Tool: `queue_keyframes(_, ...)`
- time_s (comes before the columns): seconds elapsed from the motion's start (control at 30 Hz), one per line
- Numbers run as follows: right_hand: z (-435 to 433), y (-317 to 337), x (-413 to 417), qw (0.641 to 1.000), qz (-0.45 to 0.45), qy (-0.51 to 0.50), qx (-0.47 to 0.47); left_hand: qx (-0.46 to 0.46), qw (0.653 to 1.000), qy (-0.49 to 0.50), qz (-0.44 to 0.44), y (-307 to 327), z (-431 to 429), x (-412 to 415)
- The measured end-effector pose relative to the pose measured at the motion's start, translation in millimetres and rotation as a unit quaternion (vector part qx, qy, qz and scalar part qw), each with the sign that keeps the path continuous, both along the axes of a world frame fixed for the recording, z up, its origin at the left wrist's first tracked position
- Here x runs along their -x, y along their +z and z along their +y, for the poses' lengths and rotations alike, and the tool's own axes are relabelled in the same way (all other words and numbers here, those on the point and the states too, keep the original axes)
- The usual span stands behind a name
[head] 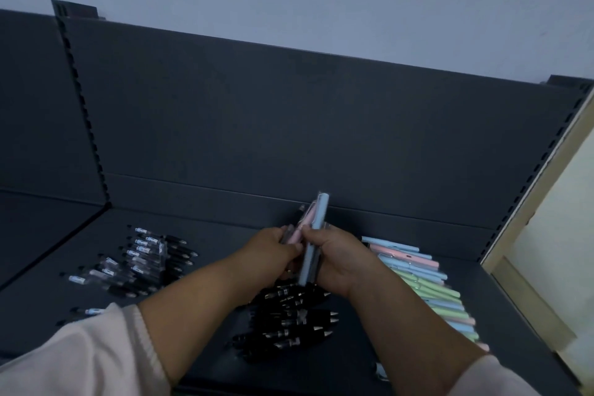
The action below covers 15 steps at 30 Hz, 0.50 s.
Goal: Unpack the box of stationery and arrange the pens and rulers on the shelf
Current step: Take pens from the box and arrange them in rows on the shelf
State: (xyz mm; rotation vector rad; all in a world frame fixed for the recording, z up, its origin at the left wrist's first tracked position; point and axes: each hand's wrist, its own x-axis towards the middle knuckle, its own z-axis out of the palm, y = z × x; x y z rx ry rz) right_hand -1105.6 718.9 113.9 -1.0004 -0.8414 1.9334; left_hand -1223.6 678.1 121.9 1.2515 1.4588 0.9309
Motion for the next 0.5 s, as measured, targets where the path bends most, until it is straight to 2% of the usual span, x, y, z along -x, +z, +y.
queue_keyframes(0.1,-2,-4,-4,0.997,-0.061,0.035,-0.027,0.018,0.999,0.037,0.013,-6,6,10)
queue_keyframes(0.2,-4,-5,-7,0.979,-0.183,0.047,-0.082,0.011,0.996,0.085,-0.034,-6,9,17)
queue_keyframes(0.33,-9,-6,-6,0.913,-0.335,0.129,-0.192,-0.010,0.986,0.107,-0.126,3,8,23)
queue_keyframes(0.5,-9,-5,-7,0.846,-0.429,0.188,-0.254,-0.003,0.986,0.115,-0.122,3,10,26)
